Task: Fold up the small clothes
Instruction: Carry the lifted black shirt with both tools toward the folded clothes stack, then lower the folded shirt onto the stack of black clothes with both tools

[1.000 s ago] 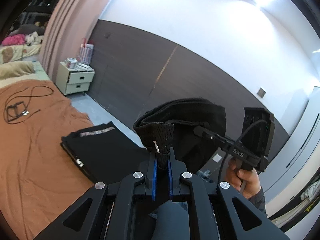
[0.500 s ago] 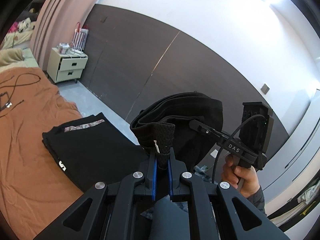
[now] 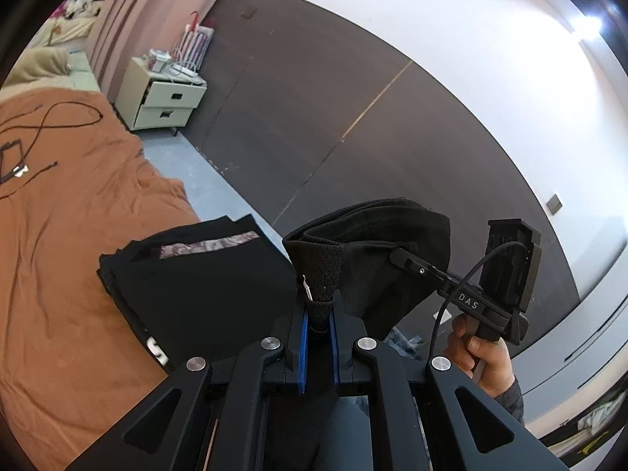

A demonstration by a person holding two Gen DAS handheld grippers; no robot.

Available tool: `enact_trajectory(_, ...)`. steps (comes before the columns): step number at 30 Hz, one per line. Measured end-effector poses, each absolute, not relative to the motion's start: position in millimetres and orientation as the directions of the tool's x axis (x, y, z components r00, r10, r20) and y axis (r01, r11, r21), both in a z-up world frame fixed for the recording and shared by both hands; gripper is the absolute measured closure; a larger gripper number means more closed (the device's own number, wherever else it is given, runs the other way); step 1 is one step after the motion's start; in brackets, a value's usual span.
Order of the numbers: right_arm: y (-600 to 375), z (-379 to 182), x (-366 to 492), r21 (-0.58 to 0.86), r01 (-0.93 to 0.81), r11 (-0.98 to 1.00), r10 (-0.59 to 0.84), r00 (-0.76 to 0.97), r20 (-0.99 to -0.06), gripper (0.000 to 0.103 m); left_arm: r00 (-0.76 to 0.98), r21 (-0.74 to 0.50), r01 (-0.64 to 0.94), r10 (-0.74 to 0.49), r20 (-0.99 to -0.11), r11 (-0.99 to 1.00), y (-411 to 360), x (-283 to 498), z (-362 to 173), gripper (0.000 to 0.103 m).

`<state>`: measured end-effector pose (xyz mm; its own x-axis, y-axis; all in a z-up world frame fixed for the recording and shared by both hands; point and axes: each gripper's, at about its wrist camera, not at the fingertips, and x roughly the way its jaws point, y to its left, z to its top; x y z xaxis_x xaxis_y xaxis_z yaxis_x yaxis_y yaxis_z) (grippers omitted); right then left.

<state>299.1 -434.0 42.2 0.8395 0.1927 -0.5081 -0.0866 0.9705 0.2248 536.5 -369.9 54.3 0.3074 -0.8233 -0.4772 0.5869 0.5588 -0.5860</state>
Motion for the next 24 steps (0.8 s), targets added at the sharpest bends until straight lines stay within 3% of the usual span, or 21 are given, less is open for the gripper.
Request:
enact_trajectory(16,-439,14,400,0.205,0.01,0.979,0.13,0.745,-0.655,0.094,0.29,-0.654,0.46,-0.798,-0.529,0.601,-356,637,-35,0.094)
enact_trajectory(17,-440,13,406,0.196,0.042,0.98,0.102,0.734,-0.671,0.089,0.306,-0.637,0.441,-0.773,-0.555,0.632,-356,643,-40,0.094)
enact_trajectory(19,-445,12,415,0.16,0.109,0.981,0.035,0.711,-0.702,0.066,0.34,-0.606,0.407,-0.73,-0.594,0.683,-353,651,-46,0.084)
enact_trajectory(20,-447,13,416,0.129,0.141,0.982,-0.008,0.705,-0.709,0.046,0.36,-0.595,0.386,-0.709,-0.607,0.705,-349,655,-48,0.08)
enact_trajectory(21,-449,18,415,0.097,0.167,0.981,-0.051,0.71,-0.703,0.034,0.375,-0.594,0.37,-0.7,-0.608,0.714,-344,657,-49,0.072)
enact_trajectory(24,-461,36,401,0.079,0.199,0.977,-0.095,0.734,-0.673,0.031,0.415,-0.577,0.361,-0.681,-0.604,0.732,-330,655,-47,0.061)
